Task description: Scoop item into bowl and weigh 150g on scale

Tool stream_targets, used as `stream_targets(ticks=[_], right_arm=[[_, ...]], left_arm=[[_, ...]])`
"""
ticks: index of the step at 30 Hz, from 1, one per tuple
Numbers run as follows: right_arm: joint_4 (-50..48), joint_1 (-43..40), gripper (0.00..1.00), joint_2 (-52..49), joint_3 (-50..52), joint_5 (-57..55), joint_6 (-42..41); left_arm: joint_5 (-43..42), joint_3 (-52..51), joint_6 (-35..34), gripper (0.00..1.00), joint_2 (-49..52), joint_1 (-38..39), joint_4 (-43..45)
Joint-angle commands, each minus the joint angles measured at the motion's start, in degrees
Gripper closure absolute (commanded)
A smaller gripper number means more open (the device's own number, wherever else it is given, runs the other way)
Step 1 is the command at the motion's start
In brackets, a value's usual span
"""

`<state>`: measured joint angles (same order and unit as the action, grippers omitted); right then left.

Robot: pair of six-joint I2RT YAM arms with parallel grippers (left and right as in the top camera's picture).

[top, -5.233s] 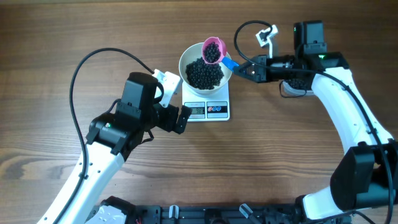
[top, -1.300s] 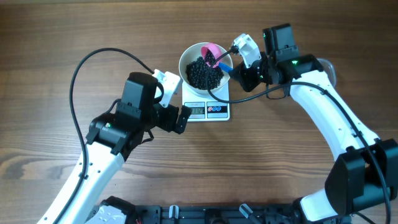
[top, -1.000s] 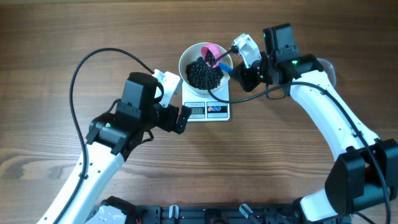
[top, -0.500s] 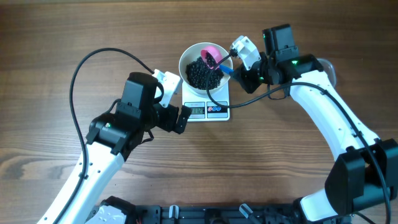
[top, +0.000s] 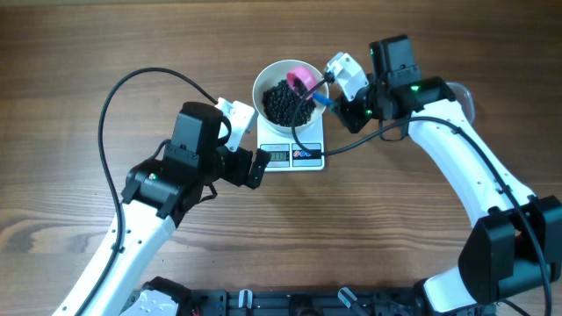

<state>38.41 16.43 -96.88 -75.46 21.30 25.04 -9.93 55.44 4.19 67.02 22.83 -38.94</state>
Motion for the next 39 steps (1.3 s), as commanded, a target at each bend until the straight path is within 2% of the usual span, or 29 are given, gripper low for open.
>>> stream_targets(ticks=[1,11,30,39], right_arm=[[0.13,2.01,0.96,-0.63,-0.15,-3.23,3.34],[-0.26,2.69,0.96,-0.66,-0.15,-2.67,-1.68],[-1.86,2.69,0.96,-0.20,-0.17,-0.07,-2.62],[-1.53,2.86,0.96,1.49,-0.35,-0.37,0.00]], left_arm=[[-0.90,-0.37,0.07,0.00,0.17,0.31,0.17],[-0.90,-0.37,0.07,0.00,0.17,0.31,0.15],[-0.92,-0.37,0.09,0.00,0.17,0.31,0.15],[-0.90,-0.37,0.09,0.00,0.17,0.31,0.15]])
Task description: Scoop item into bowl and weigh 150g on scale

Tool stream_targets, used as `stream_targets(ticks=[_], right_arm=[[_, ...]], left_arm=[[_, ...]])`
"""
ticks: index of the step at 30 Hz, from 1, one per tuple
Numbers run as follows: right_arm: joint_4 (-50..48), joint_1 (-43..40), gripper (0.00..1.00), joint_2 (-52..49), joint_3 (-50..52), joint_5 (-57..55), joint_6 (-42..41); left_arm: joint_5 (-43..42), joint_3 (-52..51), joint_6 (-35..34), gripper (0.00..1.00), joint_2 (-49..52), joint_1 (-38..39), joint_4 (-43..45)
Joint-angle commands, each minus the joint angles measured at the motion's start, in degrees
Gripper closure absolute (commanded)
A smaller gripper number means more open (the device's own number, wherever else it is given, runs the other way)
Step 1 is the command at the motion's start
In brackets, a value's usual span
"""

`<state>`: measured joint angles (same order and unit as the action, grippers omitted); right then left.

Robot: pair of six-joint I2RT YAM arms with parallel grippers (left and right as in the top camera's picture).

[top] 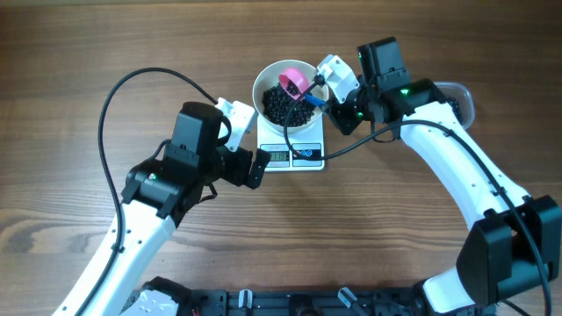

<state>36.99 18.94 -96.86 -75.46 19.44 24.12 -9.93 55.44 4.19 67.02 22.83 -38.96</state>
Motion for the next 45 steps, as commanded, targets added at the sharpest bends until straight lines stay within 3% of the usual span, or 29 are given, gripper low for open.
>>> stream_targets(ticks=[1,10,23,29,38,45], right_arm=[[-0.13,0.39,0.96,2.05,-0.35,2.05,0.72],[-0.83,0.39,0.96,3.65,-0.33,-4.13,2.95],[-0.57,1.25,0.96,4.13,-0.33,-4.72,4.37],[-1.20,1.36,0.96,4.13,-0.33,-4.37,-0.42],[-1.33,1.36,0.96,4.13,-0.33,-2.73,-0.26],[-1.16,1.97,0.96,4.13,-0.33,-6.23,4.63]], left_arm=[[-0.92,-0.37,0.09,0.00,0.17,0.31,0.20],[-0.92,-0.37,0.07,0.00,0.17,0.31,0.17],[-0.92,-0.37,0.07,0.00,0.17,0.31,0.20],[-0.92,-0.37,0.09,0.00,0.17,0.31,0.17],[-0.90,-0.37,0.09,0.00,0.17,0.31,0.20],[-0.92,-0.37,0.09,0.00,0.17,0.31,0.17]])
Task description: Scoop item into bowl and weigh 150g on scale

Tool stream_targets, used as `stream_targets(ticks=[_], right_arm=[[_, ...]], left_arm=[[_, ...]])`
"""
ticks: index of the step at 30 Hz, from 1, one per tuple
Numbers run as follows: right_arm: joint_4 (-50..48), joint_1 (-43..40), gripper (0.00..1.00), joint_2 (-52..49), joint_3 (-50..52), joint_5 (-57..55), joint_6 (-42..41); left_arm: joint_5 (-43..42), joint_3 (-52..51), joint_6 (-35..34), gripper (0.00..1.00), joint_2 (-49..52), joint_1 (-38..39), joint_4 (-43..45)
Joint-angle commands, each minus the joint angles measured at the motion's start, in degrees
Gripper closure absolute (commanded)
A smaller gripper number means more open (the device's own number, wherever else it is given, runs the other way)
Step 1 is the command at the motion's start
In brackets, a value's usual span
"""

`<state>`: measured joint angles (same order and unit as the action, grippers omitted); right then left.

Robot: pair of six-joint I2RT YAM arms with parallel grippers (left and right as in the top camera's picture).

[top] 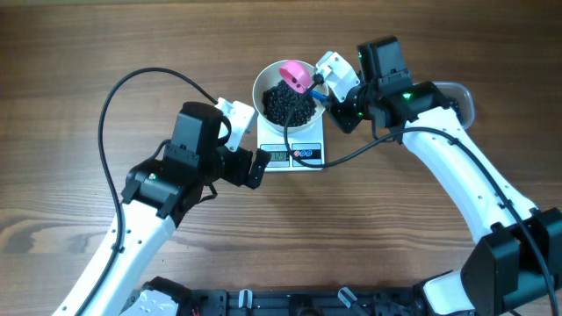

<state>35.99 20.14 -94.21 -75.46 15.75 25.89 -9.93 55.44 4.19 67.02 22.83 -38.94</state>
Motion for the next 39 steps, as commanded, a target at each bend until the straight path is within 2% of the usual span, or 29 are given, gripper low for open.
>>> stream_targets(ticks=[1,12,16,25,28,32,34,35,39], right_arm=[[-0.20,1.05,0.96,1.49,-0.33,-3.67,2.89],[-0.59,1.46,0.96,1.49,-0.33,-4.66,2.78],[-1.05,1.77,0.96,1.49,-0.33,-8.00,5.25],[-3.02,1.81,0.96,1.44,-0.33,-3.23,3.30],[-5.46,1.81,0.96,1.44,-0.33,-2.78,-1.66],[-5.95,1.81,0.96,1.44,-0.33,-3.30,2.38],[-6.40,1.81,0.95,1.44,-0.33,-3.23,-0.37],[-7.06,1.81,0.96,1.44,-0.33,-3.08,-6.71],[-7.28,1.68,0.96,1.73,-0.33,-2.40,-14.67]], left_arm=[[-0.90,-0.37,0.09,0.00,0.17,0.31,0.17],[-0.92,-0.37,0.07,0.00,0.17,0.31,0.15],[-0.90,-0.37,0.07,0.00,0.17,0.31,0.17],[-0.90,-0.37,0.07,0.00,0.17,0.31,0.15],[-0.90,-0.37,0.09,0.00,0.17,0.31,0.15],[-0.90,-0.37,0.09,0.00,0.17,0.31,0.15],[-0.92,-0.37,0.09,0.00,0.17,0.31,0.15],[-0.92,-0.37,0.07,0.00,0.15,0.31,0.13],[-0.92,-0.37,0.07,0.00,0.17,0.31,-0.09]])
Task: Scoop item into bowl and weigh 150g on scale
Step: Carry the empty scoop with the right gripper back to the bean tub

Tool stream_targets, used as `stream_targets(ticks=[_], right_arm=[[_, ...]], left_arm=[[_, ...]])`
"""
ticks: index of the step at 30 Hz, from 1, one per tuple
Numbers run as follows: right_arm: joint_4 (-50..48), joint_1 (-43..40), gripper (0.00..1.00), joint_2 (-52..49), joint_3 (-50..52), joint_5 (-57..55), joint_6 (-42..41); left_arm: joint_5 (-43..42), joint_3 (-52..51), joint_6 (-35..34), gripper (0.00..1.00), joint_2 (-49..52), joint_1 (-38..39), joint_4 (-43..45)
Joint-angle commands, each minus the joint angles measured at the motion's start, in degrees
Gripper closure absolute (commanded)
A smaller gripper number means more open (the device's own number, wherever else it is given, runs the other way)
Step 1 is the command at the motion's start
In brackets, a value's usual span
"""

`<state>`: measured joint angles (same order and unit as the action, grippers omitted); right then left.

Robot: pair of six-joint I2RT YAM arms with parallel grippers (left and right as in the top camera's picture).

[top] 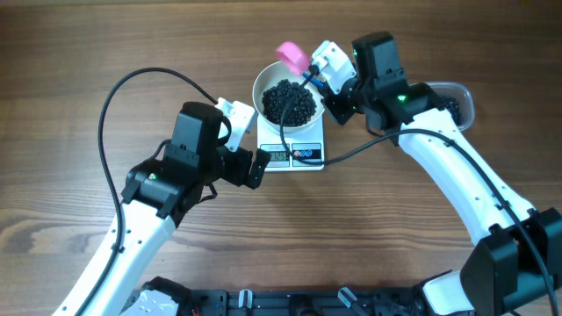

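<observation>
A white bowl (270, 81) heaped with small black beans (290, 99) stands on a white scale (294, 140); its display (278, 156) faces the table's front, too small to read. My right gripper (314, 70) is shut on the blue handle of a pink scoop (291, 56). The scoop's cup hangs just past the bowl's far rim. My left gripper (260, 167) rests by the scale's front left corner, and its jaws cannot be made out from above.
A clear tub (455, 98) holding more dark beans lies at the right, half hidden behind the right arm. Black cables loop over the wooden table (79, 53) on the left and across the scale's front.
The pink scoop was over the beans at the bowl's far right side; it now sits beyond the far rim, clear of the beans. The right wrist has shifted a little toward the back. The left arm is unchanged.
The scoop was first held low over the beans at the bowl's right side. It was then further in over the pile, and later tipped near the far rim. Now it is outside the rim, the bowl stays heaped, and the left arm has kept its place.
</observation>
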<state>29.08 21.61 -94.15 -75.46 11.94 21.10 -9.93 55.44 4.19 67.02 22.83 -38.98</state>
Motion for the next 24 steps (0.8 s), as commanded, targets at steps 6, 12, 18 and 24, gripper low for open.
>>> stream_targets(ticks=[6,12,18,24], right_arm=[[-0.42,-1.44,0.96,4.72,-0.33,1.38,-16.79],[-0.39,-6.47,0.96,10.38,-0.33,-2.01,-16.72],[2.78,-14.62,0.96,15.19,-0.33,-8.72,-16.81],[12.48,-23.58,0.96,16.74,-0.33,-16.17,-16.52]], left_arm=[[-0.92,-0.37,0.07,0.00,0.17,0.31,-0.66],[-0.90,-0.37,0.07,0.00,0.17,0.31,-0.68],[-0.92,-0.37,0.07,0.00,0.17,0.31,-0.68],[-0.90,-0.37,0.09,0.00,0.17,0.31,-0.68]])
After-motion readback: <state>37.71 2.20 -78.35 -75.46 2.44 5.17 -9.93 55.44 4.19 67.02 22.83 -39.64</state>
